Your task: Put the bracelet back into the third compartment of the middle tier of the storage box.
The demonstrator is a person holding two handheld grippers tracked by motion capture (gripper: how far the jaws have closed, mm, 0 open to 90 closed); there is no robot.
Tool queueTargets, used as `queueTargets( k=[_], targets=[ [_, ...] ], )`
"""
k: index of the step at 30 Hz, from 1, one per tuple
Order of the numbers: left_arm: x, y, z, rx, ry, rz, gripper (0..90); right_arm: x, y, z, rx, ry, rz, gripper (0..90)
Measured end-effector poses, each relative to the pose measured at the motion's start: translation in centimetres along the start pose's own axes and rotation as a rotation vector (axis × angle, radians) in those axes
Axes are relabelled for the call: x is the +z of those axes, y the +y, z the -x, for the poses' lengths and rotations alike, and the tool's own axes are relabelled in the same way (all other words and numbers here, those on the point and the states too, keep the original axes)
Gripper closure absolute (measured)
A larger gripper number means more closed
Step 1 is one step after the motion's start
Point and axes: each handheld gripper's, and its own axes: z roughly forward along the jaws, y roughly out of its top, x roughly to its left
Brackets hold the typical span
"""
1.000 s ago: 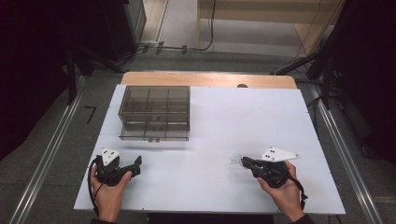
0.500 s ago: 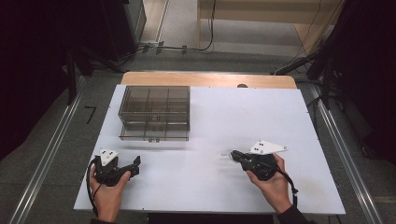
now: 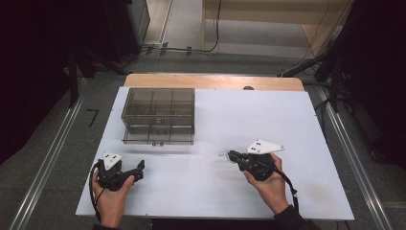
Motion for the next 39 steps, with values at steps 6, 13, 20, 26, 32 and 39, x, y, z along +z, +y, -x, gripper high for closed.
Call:
queueTargets(
  k=[6, 13, 20, 26, 32, 39],
  targets=[
    [0.0, 0.0, -0.1, 0.0, -0.003, 0.001, 7.3, 1.0, 1.1, -0.5, -0.01, 0.014, 0.006, 83.8],
    [0.0, 0.0, -0.1, 0.0, -0.007, 0.004, 7.4, 1.7, 2.1, -1.0, -0.014, 0.025, 0.012, 83.8],
    [0.1, 0.1, 0.0, 0.002, -0.008, 0.002, 7.4, 2.4, 2.5, -1.3, -0.012, 0.033, 0.01, 83.8],
    [0.1, 0.1, 0.0, 0.001, -0.009, 0.002, 7.3, 2.9, 2.6, -1.5, -0.006, 0.034, 0.014, 83.8],
    [0.1, 0.1, -0.1, 0.0, -0.009, 0.003, 7.3, 3.4, 3.3, -1.8, 0.0, 0.041, 0.032, 83.8],
    [0.1, 0.1, -0.1, -0.002, -0.011, 0.002, 7.4, 4.4, 4.2, -2.2, -0.005, 0.051, 0.043, 83.8]
  ],
)
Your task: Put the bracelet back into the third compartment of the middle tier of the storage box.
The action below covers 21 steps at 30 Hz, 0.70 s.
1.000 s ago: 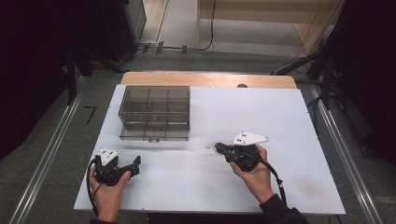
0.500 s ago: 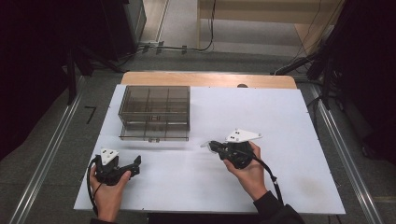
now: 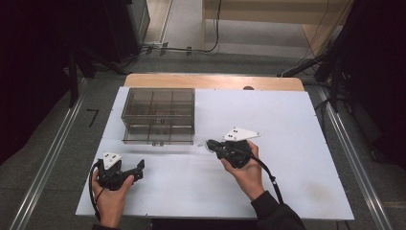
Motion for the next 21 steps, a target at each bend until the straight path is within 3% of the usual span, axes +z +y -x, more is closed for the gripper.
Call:
queueTargets(
  k=[21],
  targets=[
    [0.2, 0.0, 0.0, -0.004, -0.005, -0.002, 7.4, 1.4, 1.5, -0.1, 0.009, 0.009, 0.037, 83.8]
  ],
)
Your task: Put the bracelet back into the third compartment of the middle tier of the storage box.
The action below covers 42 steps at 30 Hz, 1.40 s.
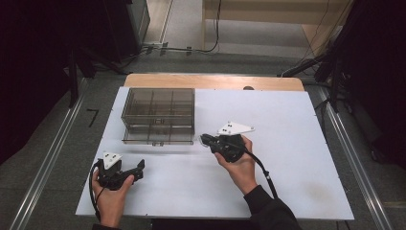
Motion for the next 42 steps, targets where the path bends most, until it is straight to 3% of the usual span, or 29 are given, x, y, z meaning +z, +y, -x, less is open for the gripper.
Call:
queueTargets(
  k=[18, 30, 42],
  targets=[
    [0.1, 0.0, 0.1, 0.0, -0.003, -0.001, 7.4, 1.6, 0.9, -0.3, 0.011, 0.015, 0.007, 83.8],
    [0.3, 0.1, 0.2, 0.009, -0.009, -0.004, 7.4, 3.7, 2.0, -1.0, 0.003, 0.028, 0.001, 83.7],
    [0.3, 0.1, 0.2, 0.01, -0.011, -0.004, 7.3, 6.3, 2.4, -1.0, -0.003, 0.014, -0.044, 83.7]
  ],
)
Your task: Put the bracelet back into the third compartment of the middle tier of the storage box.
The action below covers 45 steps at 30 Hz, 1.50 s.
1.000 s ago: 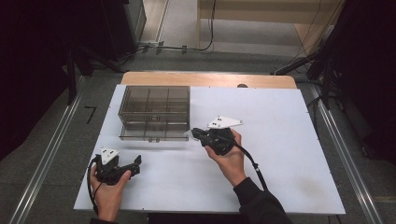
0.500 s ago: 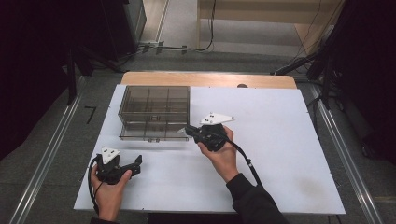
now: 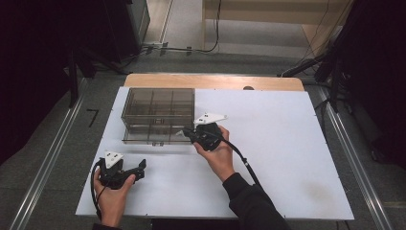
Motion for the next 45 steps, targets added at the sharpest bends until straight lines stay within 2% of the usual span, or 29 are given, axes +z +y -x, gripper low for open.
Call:
queueTargets(
  k=[9, 15, 20, 25, 28, 35, 45],
  targets=[
    [0.1, 0.0, 0.1, 0.003, -0.003, -0.003, 7.4, 1.0, -0.2, 0.4, 0.005, -0.02, -0.024, 83.7],
    [0.2, 0.1, 0.1, 0.002, -0.006, -0.004, 7.4, 1.6, -0.1, 0.3, -0.032, -0.048, -0.046, 83.5],
    [0.2, 0.0, 0.1, 0.001, -0.006, -0.004, 7.4, 1.9, 0.0, 0.1, -0.04, -0.054, -0.066, 78.4],
    [0.2, 0.0, 0.1, 0.001, -0.004, -0.005, 7.4, 1.8, 0.0, -0.2, -0.053, -0.053, -0.059, 71.3],
    [0.2, 0.0, 0.1, 0.0, -0.003, -0.004, 7.4, 1.6, 0.1, -0.3, -0.043, -0.045, -0.052, 69.0],
    [0.2, 0.0, 0.0, 0.001, -0.002, -0.003, 7.4, 0.3, 0.5, -0.5, -0.024, -0.032, -0.003, 52.5],
    [0.2, 0.0, 0.1, 0.002, 0.001, -0.007, 7.4, -1.8, 0.0, 0.2, -0.007, -0.069, 0.008, 28.7]
  ],
)
